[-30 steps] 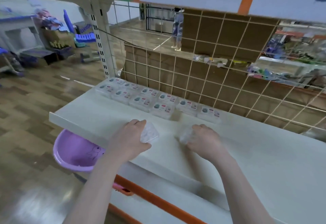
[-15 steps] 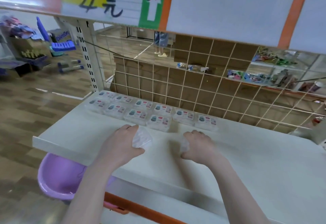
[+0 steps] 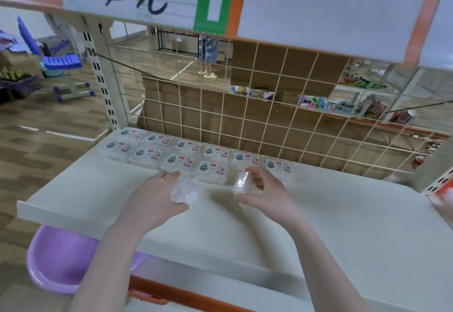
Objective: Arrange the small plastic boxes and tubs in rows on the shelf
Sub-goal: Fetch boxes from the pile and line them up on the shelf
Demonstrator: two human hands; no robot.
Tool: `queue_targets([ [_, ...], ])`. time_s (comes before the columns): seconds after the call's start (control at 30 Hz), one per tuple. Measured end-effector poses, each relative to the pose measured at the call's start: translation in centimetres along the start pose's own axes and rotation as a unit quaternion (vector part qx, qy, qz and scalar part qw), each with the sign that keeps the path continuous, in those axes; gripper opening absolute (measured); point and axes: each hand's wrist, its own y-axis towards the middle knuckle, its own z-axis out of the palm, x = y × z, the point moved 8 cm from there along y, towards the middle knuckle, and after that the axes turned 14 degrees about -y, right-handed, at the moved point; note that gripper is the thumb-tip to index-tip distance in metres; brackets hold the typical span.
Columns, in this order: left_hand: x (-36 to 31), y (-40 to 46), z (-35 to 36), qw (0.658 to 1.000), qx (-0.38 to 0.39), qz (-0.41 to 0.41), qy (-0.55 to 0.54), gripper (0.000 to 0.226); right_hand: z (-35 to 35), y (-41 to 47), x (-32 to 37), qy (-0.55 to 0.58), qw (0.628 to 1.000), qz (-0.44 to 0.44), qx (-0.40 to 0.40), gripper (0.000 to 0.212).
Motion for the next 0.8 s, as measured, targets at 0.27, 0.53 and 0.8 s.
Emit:
queue_targets([
  [0.27, -1.0, 1.2, 1.0, 1.000, 0.006, 0.018, -0.002, 0.066, -2.4, -4.1, -4.0, 0.101, 0.993, 0.015, -0.058, 0.069],
  [0.53, -2.6, 1.6, 2.3, 0.999, 0.018, 0.035, 0.009, 0.077, -2.9, -5.8, -7.3, -0.116, 0.992, 0.032, -0.044, 0.071],
  [0.8, -2.1, 1.2, 2.7, 0.999, 0.034, 0.029, 0.001, 0.079, -2.0, -5.2, -6.0, -0.255, 0.967, 0.002, -0.011, 0.082],
])
